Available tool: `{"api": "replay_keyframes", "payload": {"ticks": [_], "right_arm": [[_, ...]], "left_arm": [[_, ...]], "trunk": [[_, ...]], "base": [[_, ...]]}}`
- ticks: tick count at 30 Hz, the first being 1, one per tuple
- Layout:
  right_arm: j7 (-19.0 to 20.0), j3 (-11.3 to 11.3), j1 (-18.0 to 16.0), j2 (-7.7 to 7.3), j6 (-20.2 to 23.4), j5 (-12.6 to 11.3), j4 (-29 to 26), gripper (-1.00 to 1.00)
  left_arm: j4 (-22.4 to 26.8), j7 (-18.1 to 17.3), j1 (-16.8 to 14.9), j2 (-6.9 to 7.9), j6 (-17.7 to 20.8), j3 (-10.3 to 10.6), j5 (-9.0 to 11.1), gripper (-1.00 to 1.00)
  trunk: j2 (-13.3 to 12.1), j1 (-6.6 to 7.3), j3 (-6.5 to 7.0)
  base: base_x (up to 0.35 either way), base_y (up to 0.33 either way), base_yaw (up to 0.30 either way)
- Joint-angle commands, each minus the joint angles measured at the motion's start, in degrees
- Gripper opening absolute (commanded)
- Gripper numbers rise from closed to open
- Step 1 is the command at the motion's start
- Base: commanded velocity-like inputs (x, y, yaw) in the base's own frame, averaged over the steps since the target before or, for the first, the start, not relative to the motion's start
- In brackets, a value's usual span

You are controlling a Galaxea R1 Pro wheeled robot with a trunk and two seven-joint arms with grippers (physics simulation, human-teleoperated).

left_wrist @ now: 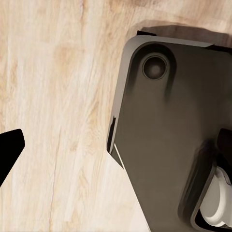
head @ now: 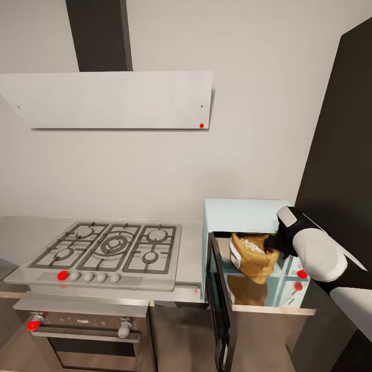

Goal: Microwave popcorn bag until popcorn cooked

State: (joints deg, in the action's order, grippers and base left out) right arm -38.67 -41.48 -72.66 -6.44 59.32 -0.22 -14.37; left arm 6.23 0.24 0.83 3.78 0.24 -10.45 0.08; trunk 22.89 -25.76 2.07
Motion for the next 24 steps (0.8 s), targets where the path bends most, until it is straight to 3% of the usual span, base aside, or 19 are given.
{"api": "replay_keyframes", "payload": {"ticks": [1, 13, 24], "right_arm": [[-0.3, -0.3, 0.0, 0.02, 0.1, 0.0, 0.0, 1.0], [-0.3, -0.3, 0.0, 0.02, 0.1, -0.1, 0.0, 1.0], [-0.2, -0.3, 0.0, 0.02, 0.1, -0.1, 0.0, 1.0]], "left_arm": [[0.1, 0.0, 0.0, -0.01, 0.0, -0.2, 0.0, 1.0], [0.1, 0.0, 0.0, 0.0, 0.0, -0.2, 0.0, 1.0], [0.1, 0.0, 0.0, -0.01, 0.0, -0.2, 0.0, 1.0]], "trunk": [[0.0, -0.02, -0.01], [0.0, -0.02, 0.02], [0.0, -0.02, 0.95]], "base": [[0.0, 0.0, 0.0], [0.0, 0.0, 0.0], [0.0, 0.0, 0.0]]}}
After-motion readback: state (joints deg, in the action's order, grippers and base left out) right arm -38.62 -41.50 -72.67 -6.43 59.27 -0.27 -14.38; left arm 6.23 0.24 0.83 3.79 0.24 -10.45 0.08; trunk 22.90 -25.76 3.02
